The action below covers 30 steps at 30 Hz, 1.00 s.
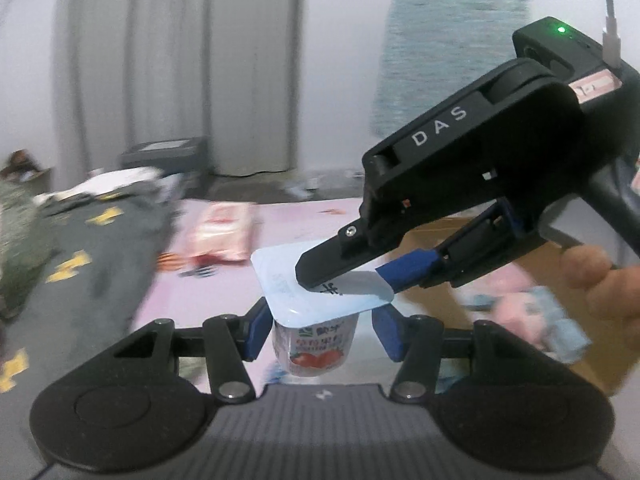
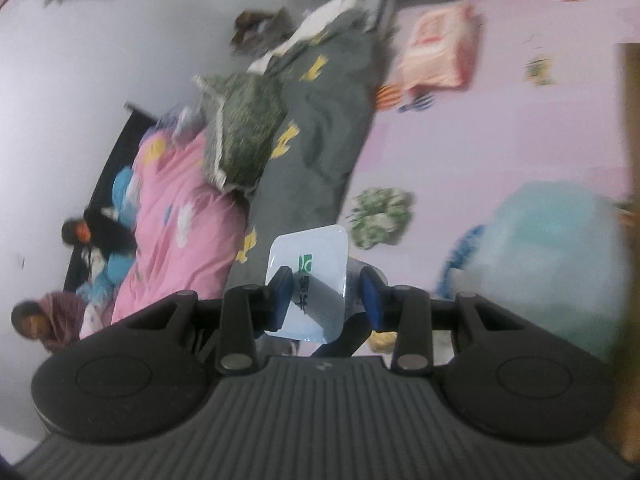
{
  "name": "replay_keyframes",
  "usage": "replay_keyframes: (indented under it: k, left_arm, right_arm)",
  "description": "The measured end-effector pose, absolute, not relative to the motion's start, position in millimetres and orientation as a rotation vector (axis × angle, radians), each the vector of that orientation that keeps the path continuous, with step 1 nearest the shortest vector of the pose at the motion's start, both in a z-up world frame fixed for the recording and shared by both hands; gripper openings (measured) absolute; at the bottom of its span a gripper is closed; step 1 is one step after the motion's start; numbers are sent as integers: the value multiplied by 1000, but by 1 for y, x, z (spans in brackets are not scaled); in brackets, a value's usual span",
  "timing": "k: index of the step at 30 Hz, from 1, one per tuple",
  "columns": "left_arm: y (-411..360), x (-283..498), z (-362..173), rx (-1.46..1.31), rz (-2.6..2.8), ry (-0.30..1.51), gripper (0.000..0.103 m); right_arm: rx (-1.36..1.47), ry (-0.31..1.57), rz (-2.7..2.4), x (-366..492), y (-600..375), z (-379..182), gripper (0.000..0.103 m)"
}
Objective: Organize soft objects
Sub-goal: 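Carry the yogurt cup with the right gripper over the cardboard box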
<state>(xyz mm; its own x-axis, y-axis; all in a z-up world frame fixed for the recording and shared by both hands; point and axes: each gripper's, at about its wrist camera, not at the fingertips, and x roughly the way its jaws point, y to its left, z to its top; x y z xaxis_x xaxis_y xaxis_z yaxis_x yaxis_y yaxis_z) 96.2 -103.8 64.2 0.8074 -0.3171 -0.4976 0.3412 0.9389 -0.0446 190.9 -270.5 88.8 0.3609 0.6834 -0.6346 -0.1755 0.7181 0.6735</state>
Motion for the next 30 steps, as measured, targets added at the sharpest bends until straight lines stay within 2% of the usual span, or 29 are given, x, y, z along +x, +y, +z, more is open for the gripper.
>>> replay_keyframes:
  k: [7, 12, 17, 24, 30]
  left_arm:
    - [-191, 81, 70, 113, -585, 546, 56]
    - [-246, 71, 57, 163, -716, 618, 56]
    - [-283, 73, 34, 212, -790, 706, 56]
    - [-309, 81, -7, 314, -799, 828, 56]
    - [-290, 90, 15, 278, -796, 788, 57]
  right_arm:
    - [628, 1019, 404, 131, -377, 103, 37]
    - [695, 1021, 290, 92, -442, 87, 38]
    - [780, 1048, 221, 68, -490, 54, 38]
    - [864, 1171, 177, 80, -526, -16, 39]
    - [870, 1248, 116, 91, -541, -55, 39]
